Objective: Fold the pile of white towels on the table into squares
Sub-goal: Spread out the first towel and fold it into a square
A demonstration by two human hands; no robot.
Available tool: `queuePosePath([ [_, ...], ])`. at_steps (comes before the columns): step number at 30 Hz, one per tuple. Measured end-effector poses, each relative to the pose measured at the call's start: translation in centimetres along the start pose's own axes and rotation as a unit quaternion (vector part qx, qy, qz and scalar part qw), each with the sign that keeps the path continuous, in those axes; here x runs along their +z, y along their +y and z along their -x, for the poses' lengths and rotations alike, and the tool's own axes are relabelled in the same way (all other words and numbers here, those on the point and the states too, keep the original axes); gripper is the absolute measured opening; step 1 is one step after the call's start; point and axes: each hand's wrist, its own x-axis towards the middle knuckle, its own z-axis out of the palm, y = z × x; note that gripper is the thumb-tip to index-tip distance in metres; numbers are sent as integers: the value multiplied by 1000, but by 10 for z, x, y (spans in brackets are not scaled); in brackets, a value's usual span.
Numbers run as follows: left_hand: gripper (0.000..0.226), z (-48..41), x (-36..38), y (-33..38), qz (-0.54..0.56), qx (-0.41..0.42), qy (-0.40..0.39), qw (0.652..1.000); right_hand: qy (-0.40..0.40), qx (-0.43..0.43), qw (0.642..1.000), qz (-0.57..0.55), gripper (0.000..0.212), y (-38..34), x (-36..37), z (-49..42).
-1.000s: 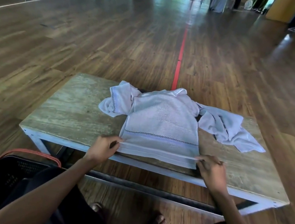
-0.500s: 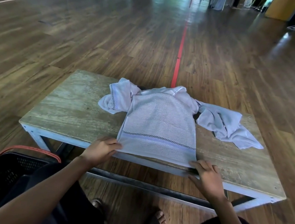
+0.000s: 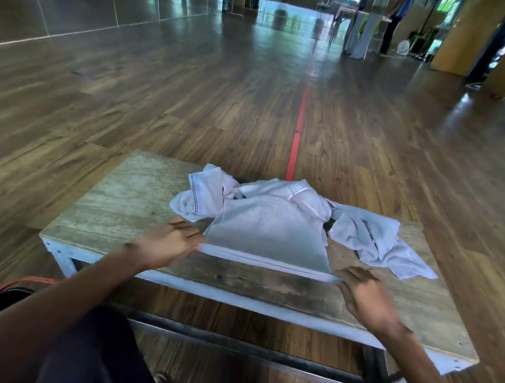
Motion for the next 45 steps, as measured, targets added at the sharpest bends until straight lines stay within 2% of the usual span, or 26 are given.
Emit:
queuePosePath([
  [3, 27, -30, -39, -29, -52, 18, 12, 998, -20, -2, 999, 25, 21, 18, -34, -37],
  [6, 29, -63, -88, -59, -91, 15, 37, 995, -35, 4, 997, 63, 17, 32, -85, -82],
  [8, 29, -83, -121, -78, -102, -1, 59, 993, -1, 5, 998, 67, 20, 40, -124, -111],
  [10, 29, -103, -154, -93, -102, -27, 72, 992, 27, 11, 999, 23, 22, 47, -163, -136],
  [15, 29, -143, -239, -111, -14, -126, 79, 989, 12, 75, 993, -86, 17, 47, -257, -178],
  [20, 29, -162, -298, -116, -15, -171, 38, 984, -14, 80, 994, -71, 19, 38, -327, -201],
  [23, 23, -169, -318, -119, 59, -180, 37, 981, -37, 94, 992, -71, 19, 36, -348, -208],
  [27, 15, -164, -328, -124, 179, -166, -3, 970, -64, 98, 988, -102, 17, 37, -360, -203],
  [31, 22, -154, -320, -122, 308, -170, -68, 933, -116, 101, 972, -175, 13, 43, -355, -193],
  [33, 36, -149, -311, -122, 362, -180, -112, 908, -146, 105, 963, -202, 13, 46, -347, -189],
  [36, 75, -143, -292, -123, 438, -181, -181, 862, -211, 120, 938, -249, 15, 48, -331, -181],
  [37, 79, -141, -283, -123, 453, -179, -201, 850, -232, 121, 929, -260, 17, 49, -324, -179],
  [39, 73, -137, -265, -123, 483, -181, -238, 823, -263, 128, 916, -274, 18, 53, -306, -174],
  [41, 53, -134, -241, -121, 499, -198, -270, 799, -286, 139, 902, -291, 17, 56, -282, -170],
  [45, 10, -134, -179, -113, 437, -239, -309, 810, -330, 158, 882, -297, 15, 61, -219, -162],
])
